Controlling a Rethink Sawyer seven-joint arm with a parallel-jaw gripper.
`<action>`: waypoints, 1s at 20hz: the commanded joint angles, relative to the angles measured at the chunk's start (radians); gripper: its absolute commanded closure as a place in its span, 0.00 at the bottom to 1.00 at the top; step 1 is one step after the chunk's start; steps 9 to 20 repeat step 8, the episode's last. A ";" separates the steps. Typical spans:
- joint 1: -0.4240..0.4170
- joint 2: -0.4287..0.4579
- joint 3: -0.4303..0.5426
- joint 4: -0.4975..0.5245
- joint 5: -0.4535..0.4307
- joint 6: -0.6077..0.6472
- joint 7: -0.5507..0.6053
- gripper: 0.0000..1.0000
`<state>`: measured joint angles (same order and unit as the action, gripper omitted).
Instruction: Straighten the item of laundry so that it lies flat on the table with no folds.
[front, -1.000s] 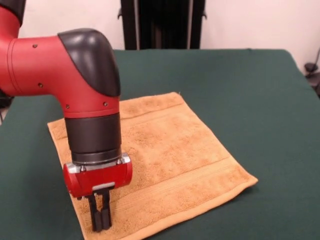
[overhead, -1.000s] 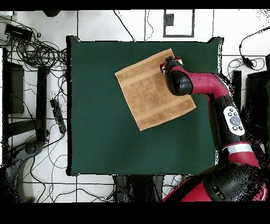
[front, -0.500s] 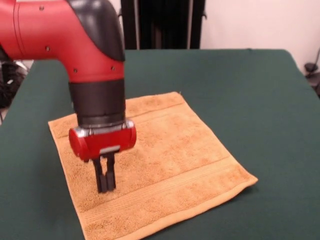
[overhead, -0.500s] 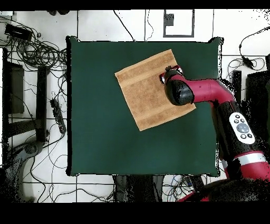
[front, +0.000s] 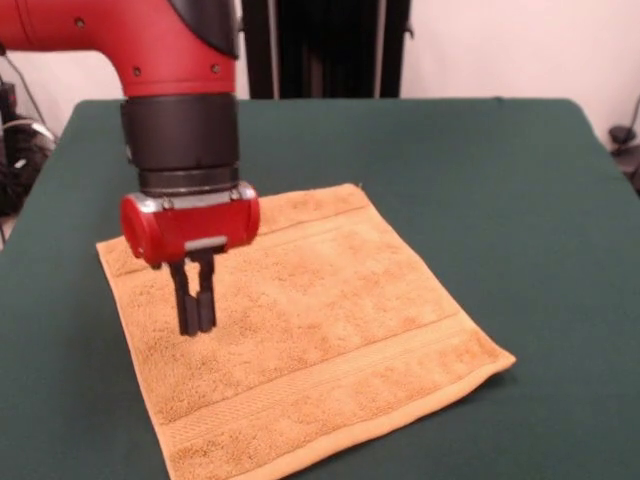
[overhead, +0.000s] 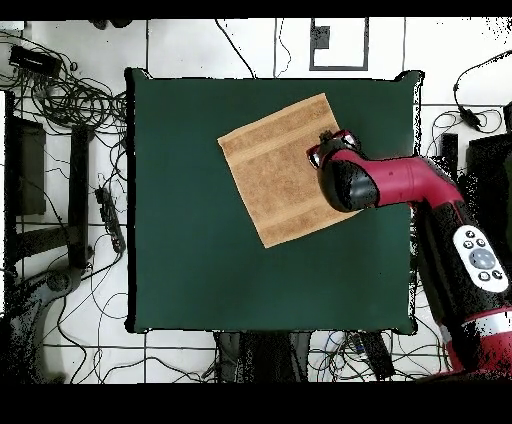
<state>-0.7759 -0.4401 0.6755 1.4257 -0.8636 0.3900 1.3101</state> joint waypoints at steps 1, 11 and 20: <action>-0.007 -0.004 0.013 0.131 0.032 0.036 -0.021 1.00; 0.020 0.018 -0.016 0.094 0.011 0.063 -0.030 1.00; 0.020 0.018 -0.016 0.094 0.011 0.063 -0.030 1.00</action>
